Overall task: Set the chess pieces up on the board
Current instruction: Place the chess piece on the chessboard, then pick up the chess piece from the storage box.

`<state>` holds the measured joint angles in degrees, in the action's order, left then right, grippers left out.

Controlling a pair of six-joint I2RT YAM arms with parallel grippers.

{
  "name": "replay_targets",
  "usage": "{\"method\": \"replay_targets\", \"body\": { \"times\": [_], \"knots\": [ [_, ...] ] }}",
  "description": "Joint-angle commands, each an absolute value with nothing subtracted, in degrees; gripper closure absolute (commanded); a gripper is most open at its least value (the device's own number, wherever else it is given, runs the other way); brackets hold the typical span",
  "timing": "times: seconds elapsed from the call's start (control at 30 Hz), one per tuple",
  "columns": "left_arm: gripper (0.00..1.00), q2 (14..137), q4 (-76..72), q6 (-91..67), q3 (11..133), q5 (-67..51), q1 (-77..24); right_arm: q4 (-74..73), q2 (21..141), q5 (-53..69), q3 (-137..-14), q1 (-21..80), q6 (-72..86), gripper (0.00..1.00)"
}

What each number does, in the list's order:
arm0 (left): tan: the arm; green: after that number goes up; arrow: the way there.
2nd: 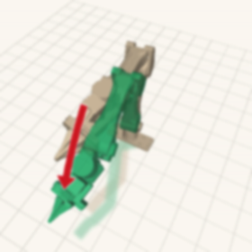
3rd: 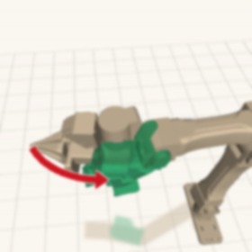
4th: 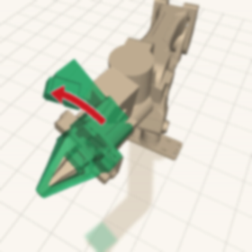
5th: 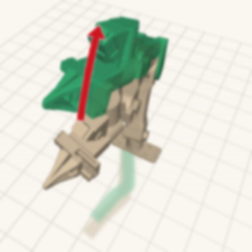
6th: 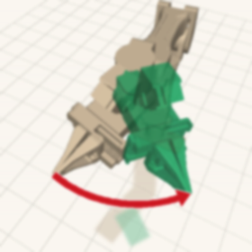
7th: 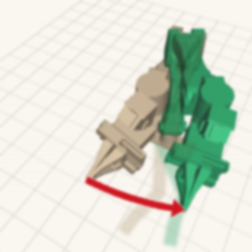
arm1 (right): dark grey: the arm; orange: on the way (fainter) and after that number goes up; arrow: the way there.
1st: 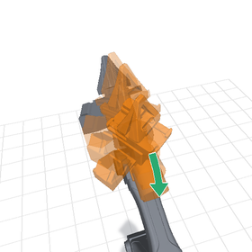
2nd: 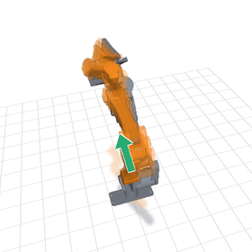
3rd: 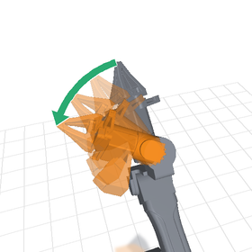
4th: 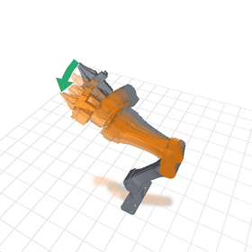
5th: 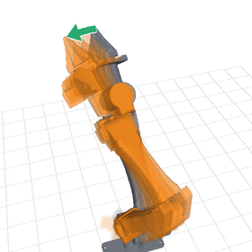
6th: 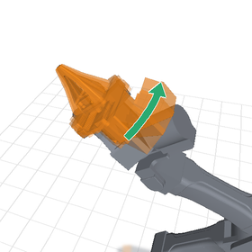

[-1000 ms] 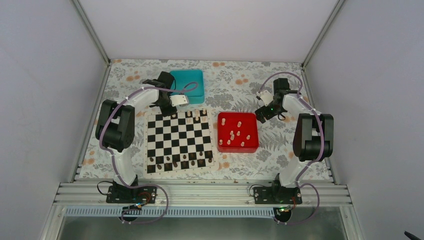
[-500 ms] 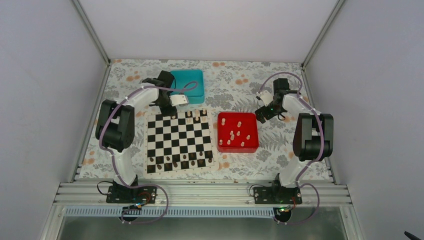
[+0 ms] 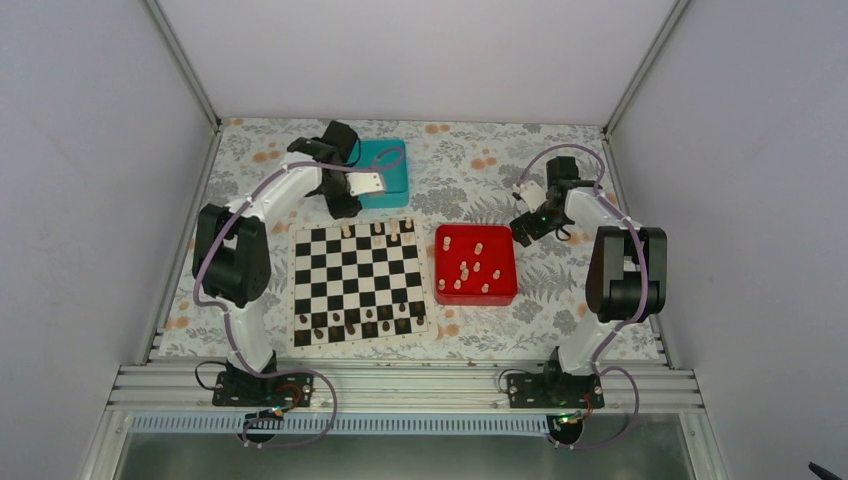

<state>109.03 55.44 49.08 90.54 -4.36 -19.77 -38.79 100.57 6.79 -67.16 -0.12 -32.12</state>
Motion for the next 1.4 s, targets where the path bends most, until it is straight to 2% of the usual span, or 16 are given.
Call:
{"method": "replay_targets", "body": {
  "times": [0.0, 0.27, 0.63, 1.03, 1.17, 1.27, 1.37],
  "knots": [
    [0.50, 104.92, 59.60, 48.42, 96.21, -1.13, -25.01, -39.05, 100.95, 7.18, -67.76, -0.26, -32.57, 0.00],
    [0.45, 107.40, 63.01, 46.51, 107.29, -0.54, -37.40, -37.65, 99.60, 6.03, -68.06, -0.67, -31.67, 0.00],
    [0.45, 121.48, 63.39, 45.53, 119.20, -5.03, -47.83, -37.64, 99.25, 6.16, -68.42, -2.32, -31.25, 0.00],
    [0.45, 133.61, 67.42, 47.10, 130.40, -6.21, -49.83, -38.63, 100.13, 7.56, -68.56, -2.21, -31.69, 0.00],
    [0.46, 135.17, 68.22, 47.37, 130.21, -5.35, -49.83, -38.76, 100.23, 7.91, -68.47, -2.26, -31.76, 0.00],
    [0.53, 135.29, 68.00, 47.61, 128.73, -5.05, -49.83, -38.87, 100.38, 8.04, -68.47, -2.28, -31.85, 0.00],
    [0.54, 134.85, 67.24, 47.72, 126.76, -4.28, -49.83, -38.95, 100.50, 8.21, -68.46, -2.28, -31.92, 0.00]
  ]
}}
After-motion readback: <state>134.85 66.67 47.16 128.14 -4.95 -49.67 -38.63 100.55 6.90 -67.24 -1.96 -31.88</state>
